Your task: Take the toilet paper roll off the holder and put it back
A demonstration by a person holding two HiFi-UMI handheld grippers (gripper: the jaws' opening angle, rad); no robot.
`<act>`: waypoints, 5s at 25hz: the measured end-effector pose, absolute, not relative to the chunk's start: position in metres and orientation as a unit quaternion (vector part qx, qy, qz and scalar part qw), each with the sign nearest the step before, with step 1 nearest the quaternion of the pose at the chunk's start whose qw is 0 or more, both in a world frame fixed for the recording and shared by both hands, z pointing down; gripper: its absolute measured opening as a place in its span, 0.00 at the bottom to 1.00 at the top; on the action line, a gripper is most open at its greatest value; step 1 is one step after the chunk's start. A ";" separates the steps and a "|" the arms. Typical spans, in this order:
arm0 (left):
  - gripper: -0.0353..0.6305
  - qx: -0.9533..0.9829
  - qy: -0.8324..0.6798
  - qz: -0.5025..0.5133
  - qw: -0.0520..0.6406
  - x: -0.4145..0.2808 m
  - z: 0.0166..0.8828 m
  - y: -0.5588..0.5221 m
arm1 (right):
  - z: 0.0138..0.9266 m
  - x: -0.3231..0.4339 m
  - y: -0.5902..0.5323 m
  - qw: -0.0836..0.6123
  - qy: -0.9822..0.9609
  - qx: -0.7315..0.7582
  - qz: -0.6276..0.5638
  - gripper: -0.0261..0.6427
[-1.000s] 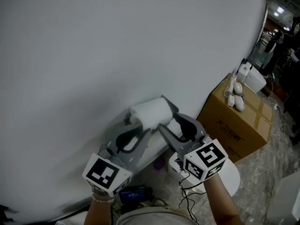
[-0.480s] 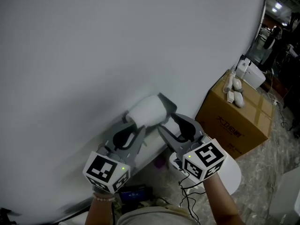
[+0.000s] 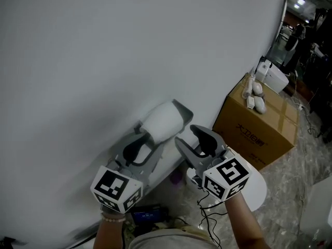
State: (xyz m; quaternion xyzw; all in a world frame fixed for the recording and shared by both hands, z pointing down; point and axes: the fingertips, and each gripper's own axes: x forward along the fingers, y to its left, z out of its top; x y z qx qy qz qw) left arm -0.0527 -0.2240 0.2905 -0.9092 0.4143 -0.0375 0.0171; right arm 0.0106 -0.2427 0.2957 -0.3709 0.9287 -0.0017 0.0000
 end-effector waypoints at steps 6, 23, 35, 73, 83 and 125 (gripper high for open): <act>0.33 -0.916 0.399 -0.034 0.015 -0.059 0.282 -0.208 | 0.285 0.010 -0.227 0.014 0.920 -0.393 -0.006 0.37; 0.12 -0.919 0.391 -0.035 0.039 -0.092 0.282 -0.164 | 0.288 0.016 -0.170 0.004 0.874 -0.486 0.010 0.19; 0.05 -0.922 0.382 -0.058 0.027 -0.114 0.312 -0.138 | 0.317 0.003 -0.135 -0.022 0.857 -0.514 -0.010 0.10; 0.04 -0.934 0.352 -0.061 -0.016 -0.138 0.347 -0.117 | 0.350 -0.010 -0.108 -0.039 0.846 -0.528 -0.054 0.08; 0.04 -0.936 0.347 -0.061 -0.019 -0.136 0.348 -0.118 | 0.350 -0.011 -0.108 -0.042 0.845 -0.530 -0.057 0.08; 0.04 -0.941 0.333 -0.059 -0.026 -0.120 0.353 -0.124 | 0.360 -0.007 -0.113 -0.055 0.841 -0.535 -0.060 0.08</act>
